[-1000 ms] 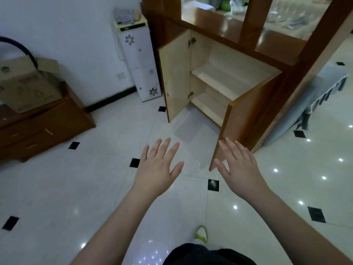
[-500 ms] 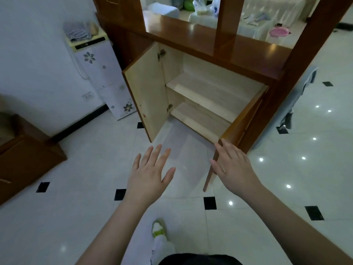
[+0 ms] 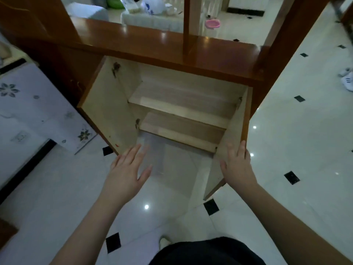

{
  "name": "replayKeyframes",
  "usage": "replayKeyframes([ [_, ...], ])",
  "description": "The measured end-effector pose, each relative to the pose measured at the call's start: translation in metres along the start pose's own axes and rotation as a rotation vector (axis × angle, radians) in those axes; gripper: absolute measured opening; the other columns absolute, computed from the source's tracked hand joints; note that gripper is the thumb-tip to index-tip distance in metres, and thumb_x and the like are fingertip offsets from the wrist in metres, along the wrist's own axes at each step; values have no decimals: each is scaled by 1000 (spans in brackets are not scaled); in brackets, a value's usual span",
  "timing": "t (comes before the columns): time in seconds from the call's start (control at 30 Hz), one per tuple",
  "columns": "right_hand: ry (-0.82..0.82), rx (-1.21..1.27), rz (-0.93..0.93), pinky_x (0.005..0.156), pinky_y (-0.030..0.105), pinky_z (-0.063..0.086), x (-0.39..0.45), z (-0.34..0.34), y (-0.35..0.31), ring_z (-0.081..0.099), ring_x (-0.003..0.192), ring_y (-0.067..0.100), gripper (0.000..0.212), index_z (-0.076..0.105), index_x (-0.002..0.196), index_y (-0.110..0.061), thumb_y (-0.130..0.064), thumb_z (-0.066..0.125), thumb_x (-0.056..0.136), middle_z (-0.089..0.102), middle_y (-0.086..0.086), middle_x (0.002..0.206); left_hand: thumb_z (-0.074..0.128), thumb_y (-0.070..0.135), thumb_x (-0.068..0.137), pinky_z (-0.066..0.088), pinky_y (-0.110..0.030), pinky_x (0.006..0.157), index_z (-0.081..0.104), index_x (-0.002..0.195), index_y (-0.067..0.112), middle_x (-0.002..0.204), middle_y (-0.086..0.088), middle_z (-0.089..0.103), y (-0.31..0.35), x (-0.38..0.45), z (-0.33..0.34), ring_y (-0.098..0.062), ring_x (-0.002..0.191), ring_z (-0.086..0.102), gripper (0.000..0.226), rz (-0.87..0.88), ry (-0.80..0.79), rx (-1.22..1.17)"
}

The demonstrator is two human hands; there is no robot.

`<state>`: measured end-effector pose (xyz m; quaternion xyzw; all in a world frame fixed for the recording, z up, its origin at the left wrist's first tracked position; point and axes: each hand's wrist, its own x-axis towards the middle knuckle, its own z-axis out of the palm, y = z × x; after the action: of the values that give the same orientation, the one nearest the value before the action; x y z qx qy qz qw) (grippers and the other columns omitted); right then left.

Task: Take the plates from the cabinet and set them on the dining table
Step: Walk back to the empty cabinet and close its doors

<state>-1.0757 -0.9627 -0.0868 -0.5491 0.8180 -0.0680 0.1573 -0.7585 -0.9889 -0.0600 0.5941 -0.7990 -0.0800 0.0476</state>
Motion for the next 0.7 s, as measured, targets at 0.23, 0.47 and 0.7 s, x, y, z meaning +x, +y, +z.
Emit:
replayKeyframes([
  [0.23,11,34,-75,115,45,21,17,12,-41,17,144,37,56,29,147,-6,-20,48,97,8,17,159,15,63,89,23,-40,114,26,151,26,158,0,28,-31,71,1,-19,145,23,74,100,-27,-51],
  [0.47,116,-106,-174,95,45,50,64,20,-91,56,117,37,57,59,122,-7,-49,64,83,46,23,138,14,61,91,26,-38,113,27,150,24,156,0,32,-46,141,11,-18,144,26,71,161,-36,-35],
  [0.7,160,-61,-254,74,36,53,137,35,-149,58,97,35,45,59,109,-12,-47,67,82,47,23,120,24,55,92,33,-41,109,37,146,19,150,-5,41,-83,199,-9,-22,141,33,67,103,16,-7],
])
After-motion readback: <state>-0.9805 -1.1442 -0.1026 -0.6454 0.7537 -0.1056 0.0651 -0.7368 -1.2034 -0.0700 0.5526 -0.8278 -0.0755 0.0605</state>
